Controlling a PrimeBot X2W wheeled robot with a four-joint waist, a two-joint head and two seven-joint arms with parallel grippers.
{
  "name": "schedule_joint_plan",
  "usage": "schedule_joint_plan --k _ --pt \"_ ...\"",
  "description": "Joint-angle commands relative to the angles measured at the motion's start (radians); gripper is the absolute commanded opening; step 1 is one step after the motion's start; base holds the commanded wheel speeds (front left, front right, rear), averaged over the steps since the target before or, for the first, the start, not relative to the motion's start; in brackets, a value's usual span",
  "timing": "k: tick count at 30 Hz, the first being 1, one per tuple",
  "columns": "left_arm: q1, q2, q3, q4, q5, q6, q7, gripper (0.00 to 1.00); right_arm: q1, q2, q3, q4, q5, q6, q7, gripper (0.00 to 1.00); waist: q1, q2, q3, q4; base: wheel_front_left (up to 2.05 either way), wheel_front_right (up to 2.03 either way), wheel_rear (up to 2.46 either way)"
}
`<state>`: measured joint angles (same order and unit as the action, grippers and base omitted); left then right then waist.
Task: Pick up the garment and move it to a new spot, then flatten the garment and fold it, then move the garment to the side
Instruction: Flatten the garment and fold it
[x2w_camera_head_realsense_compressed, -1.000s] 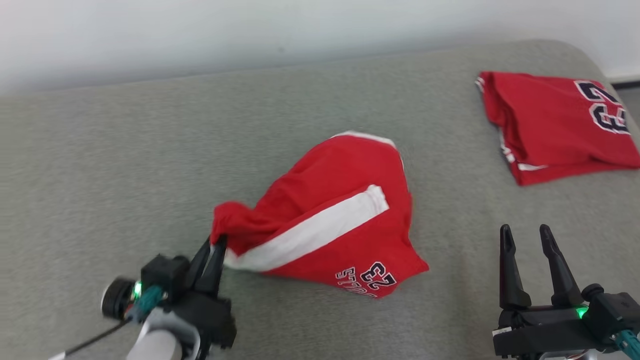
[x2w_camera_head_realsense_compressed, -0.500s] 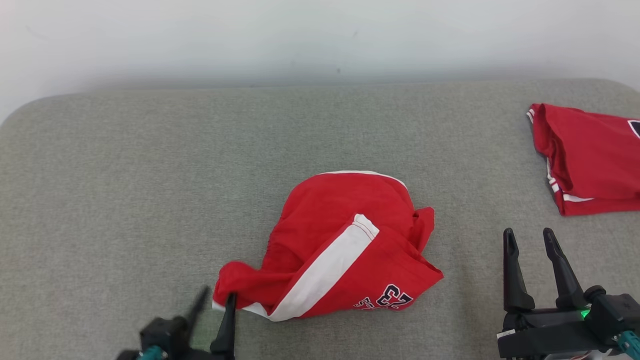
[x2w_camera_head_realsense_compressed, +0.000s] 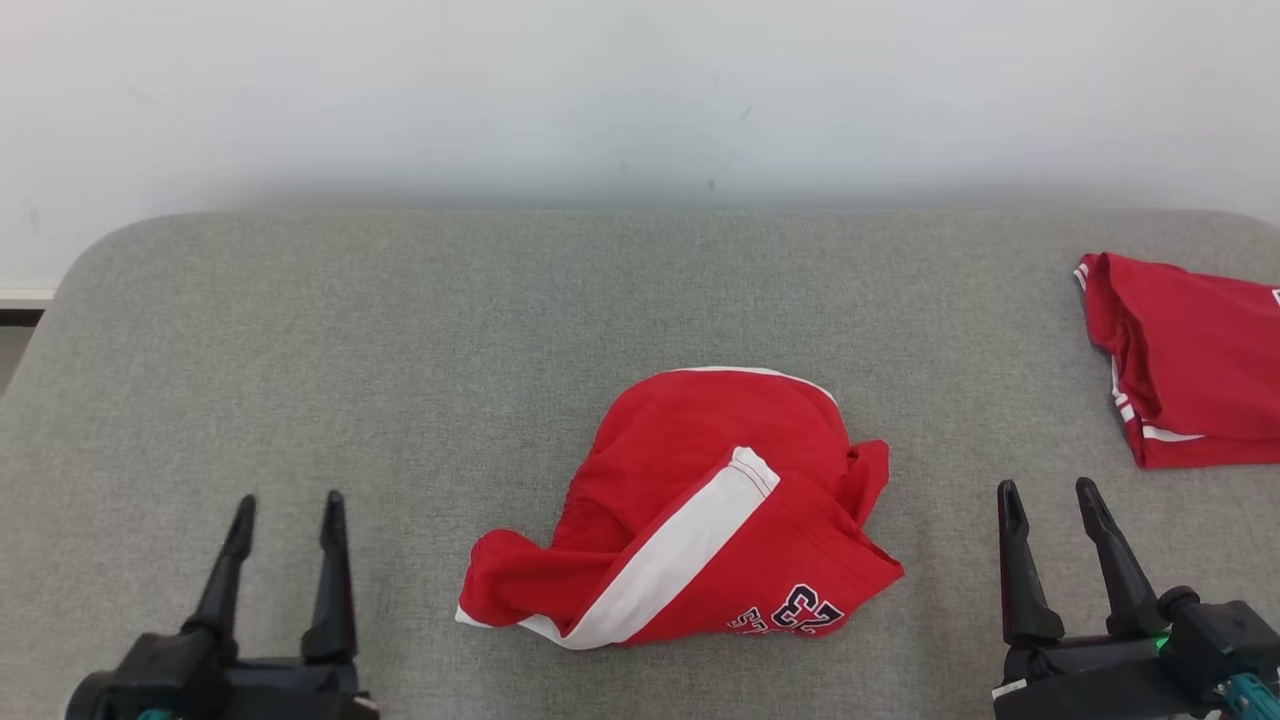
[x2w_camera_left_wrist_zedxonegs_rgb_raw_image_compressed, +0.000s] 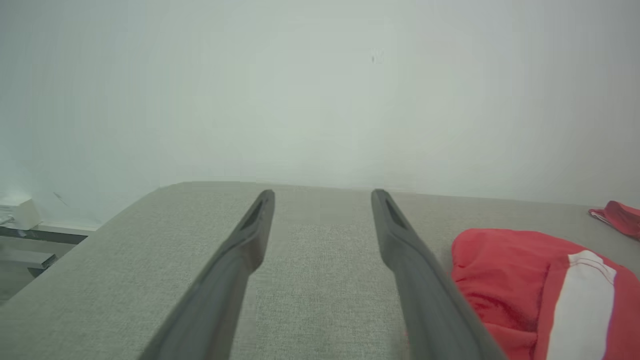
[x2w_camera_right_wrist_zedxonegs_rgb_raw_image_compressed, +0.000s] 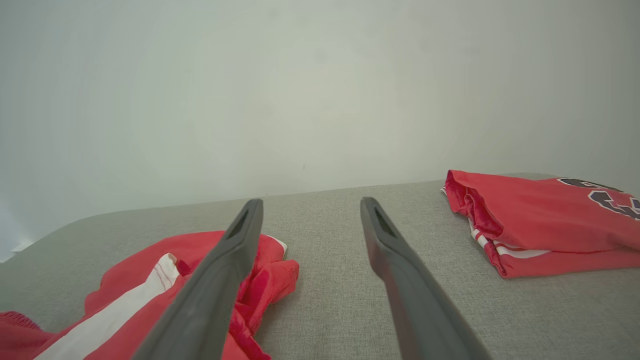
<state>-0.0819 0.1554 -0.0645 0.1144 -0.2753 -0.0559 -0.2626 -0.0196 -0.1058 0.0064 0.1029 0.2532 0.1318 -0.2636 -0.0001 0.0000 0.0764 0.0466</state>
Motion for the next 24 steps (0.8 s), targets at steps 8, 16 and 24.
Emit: schedule_joint_plan --k 8,16,24 --pt "0.118 -0.042 0.107 -0.086 0.068 -0.050 -0.003 1.00 0.029 -0.036 0.039 0.025 0.018 -0.003 -0.001 1.00 0.0001 0.0000 -0.038 0.014 0.00 0.00 0.00" --pt "0.177 -0.059 0.104 -0.085 0.079 -0.069 -0.003 1.00 0.039 -0.058 0.066 0.064 0.031 -0.003 -0.001 1.00 0.0001 0.0000 -0.051 0.030 0.00 0.00 0.00" --pt "0.158 -0.072 0.100 -0.064 0.083 -0.073 -0.003 1.00 -0.009 -0.101 0.155 0.118 0.036 -0.003 0.005 1.00 0.0001 0.0000 -0.055 0.046 0.00 0.00 0.00"
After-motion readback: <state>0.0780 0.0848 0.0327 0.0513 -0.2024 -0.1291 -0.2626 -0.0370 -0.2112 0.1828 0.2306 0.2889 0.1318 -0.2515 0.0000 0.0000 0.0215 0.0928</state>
